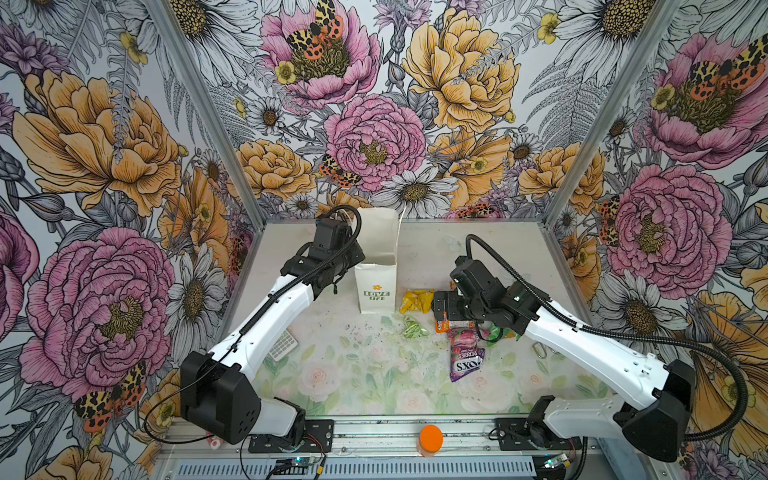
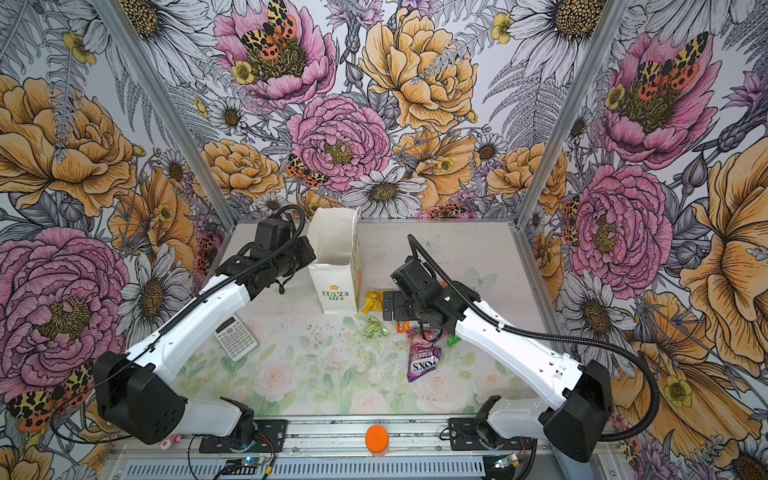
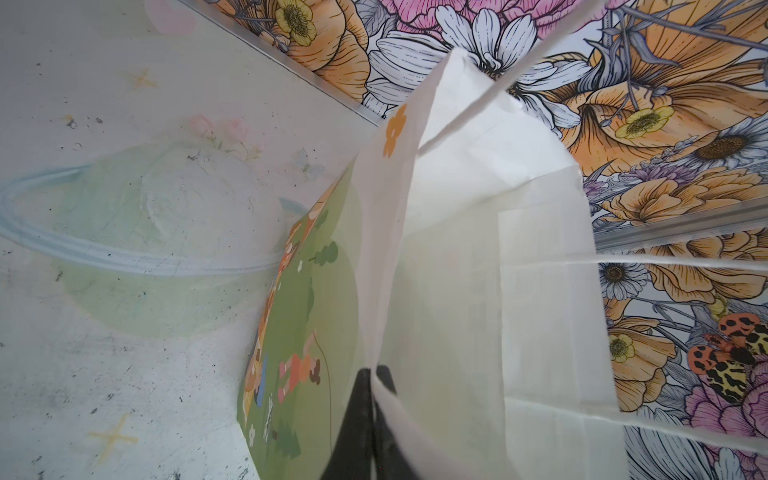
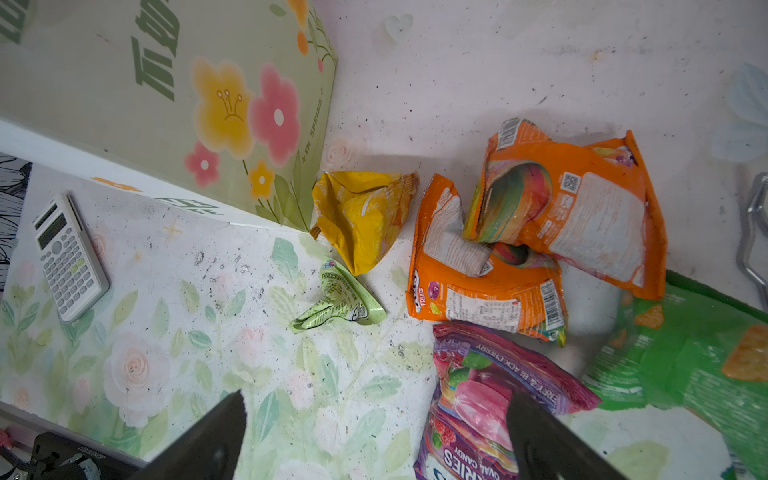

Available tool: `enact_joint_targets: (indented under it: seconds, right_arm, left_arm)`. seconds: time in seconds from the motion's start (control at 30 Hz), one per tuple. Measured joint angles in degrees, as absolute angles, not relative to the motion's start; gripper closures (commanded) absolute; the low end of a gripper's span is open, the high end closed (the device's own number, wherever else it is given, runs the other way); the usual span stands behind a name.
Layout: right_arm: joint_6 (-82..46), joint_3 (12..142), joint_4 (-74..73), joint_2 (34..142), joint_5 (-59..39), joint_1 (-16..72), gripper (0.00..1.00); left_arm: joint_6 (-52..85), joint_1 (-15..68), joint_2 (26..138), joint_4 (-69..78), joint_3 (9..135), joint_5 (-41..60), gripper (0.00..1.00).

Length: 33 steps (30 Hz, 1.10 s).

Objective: Place the snacks into the paper bag
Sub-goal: 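Lower the right gripper toward the pink berry candy packet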

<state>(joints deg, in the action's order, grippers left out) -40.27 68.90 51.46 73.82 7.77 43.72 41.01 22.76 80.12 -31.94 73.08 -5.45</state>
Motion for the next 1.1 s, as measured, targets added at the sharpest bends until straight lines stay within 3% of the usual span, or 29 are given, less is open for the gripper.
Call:
enact_joint_targets:
  seconds: [1.1]
  right_arm:
    - [-40.0,71.5,51.6,78.6,8.8,44.7,0.00]
  left_arm:
    - [41.0,23.2,79.6,-32.7,73.1,-5.3,1.00]
